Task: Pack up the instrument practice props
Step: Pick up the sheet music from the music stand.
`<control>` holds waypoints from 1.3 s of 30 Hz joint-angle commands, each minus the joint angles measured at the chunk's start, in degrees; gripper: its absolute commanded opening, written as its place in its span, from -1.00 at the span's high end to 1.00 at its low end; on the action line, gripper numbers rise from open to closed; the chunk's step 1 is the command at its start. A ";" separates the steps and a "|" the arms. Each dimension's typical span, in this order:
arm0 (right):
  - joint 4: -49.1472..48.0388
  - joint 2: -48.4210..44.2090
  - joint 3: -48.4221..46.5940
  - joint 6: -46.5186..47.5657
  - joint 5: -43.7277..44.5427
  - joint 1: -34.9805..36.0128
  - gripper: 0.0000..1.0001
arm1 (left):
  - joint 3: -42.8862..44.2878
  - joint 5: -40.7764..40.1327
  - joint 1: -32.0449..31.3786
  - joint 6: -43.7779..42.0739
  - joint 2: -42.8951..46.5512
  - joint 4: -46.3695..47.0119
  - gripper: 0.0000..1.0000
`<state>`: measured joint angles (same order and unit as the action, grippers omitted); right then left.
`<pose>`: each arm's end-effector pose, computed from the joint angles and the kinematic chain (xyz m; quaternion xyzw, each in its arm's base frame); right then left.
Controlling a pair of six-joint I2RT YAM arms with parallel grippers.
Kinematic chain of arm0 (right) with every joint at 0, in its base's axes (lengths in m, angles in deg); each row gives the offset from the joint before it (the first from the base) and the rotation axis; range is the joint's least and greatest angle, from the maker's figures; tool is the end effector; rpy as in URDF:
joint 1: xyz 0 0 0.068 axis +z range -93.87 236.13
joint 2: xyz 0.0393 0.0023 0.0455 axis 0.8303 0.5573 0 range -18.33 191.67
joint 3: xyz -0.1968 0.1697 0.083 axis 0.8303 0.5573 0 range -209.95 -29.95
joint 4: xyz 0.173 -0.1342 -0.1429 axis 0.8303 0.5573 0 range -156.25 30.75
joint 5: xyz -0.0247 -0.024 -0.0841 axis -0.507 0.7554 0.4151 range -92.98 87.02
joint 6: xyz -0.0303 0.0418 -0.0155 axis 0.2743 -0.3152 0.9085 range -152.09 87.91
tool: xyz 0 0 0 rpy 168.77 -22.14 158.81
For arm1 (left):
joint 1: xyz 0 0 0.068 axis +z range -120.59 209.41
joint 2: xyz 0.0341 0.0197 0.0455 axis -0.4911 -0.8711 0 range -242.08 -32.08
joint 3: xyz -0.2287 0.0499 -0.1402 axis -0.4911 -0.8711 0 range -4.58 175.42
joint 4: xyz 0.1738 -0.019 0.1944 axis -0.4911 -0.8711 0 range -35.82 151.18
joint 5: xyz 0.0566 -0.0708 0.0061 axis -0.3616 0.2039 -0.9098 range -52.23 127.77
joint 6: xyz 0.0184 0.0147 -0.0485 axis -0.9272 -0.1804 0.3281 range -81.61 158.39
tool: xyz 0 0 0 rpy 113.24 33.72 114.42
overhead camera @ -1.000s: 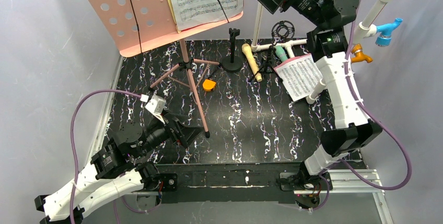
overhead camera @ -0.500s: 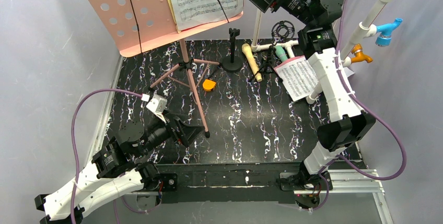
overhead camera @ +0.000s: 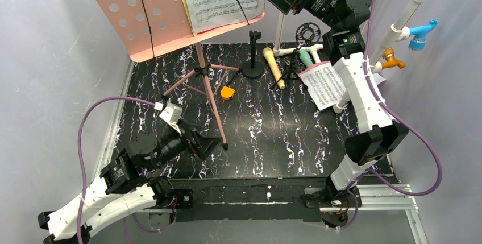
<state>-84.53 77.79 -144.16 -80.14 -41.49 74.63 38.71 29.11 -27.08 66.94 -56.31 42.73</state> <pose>0.3195 0.1303 0.5695 -0.1759 0.4868 0.5866 0.6228 0.0599 -0.0808 0.3597 0.1173 0.6936 -0.4399 0.5583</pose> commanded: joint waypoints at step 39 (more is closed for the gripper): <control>-0.73 -0.57 1.08 5.25 1.82 1.54 -0.83 | -0.53 -1.18 -0.34 -0.43 -0.22 0.31 -0.99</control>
<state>-82.76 77.79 -143.35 -75.35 -40.24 75.81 38.44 28.73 -27.08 66.94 -56.28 42.75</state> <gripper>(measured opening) 0.926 0.995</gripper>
